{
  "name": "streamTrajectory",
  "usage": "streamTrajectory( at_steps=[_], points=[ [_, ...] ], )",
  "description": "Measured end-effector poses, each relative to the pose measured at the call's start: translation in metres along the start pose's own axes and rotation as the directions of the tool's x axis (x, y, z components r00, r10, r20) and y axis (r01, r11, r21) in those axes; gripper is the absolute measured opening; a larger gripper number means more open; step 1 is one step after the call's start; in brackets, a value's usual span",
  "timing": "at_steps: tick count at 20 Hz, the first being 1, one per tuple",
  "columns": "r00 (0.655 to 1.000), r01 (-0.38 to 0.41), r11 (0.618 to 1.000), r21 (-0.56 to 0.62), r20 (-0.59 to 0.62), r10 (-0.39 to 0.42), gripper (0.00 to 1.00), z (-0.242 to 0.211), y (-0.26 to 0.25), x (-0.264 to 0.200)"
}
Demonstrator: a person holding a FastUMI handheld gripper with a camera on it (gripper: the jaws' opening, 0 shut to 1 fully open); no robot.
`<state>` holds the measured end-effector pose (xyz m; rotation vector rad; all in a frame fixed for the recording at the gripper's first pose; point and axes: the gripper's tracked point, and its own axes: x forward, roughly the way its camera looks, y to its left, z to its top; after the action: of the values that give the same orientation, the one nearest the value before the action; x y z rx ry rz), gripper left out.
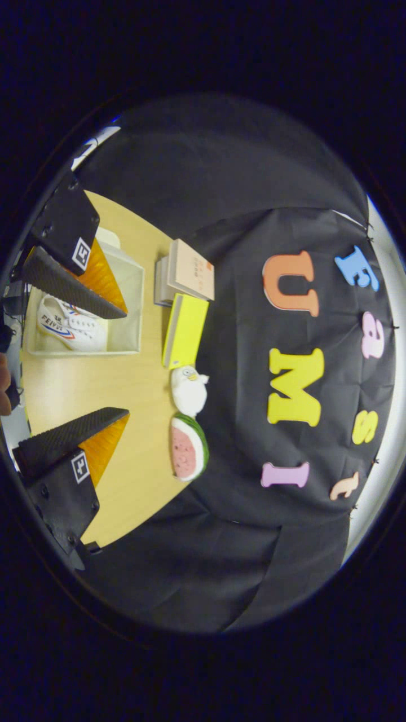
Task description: Open the storage box then place both shoes into the box .Put the left shoe in first, then the right shoe, with the right side of both shoes facing outward in a uniform manner.
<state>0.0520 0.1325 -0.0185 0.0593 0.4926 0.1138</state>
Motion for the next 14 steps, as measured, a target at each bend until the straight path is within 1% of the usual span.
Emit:
streamTrajectory(
  at_steps=[3, 5, 7, 10, 14],
  points=[
    [0.99, 0.049, 0.999, 0.016, 0.134, -0.051, 1.0, 0.023, -0.028, -0.028],
    [0.974, 0.087, 0.996, 0.023, 0.208, -0.09, 1.0, 0.032, -0.047, -0.047],
    [0.956, 0.107, 0.993, 0.04, 0.27, -0.114, 1.0, 0.037, -0.059, -0.061],
    [0.944, 0.122, 0.991, 0.064, 0.302, -0.135, 1.0, 0.032, -0.067, -0.078],
    [0.943, 0.115, 0.99, 0.076, 0.304, -0.133, 1.0, 0.026, -0.064, -0.085]
  ],
)
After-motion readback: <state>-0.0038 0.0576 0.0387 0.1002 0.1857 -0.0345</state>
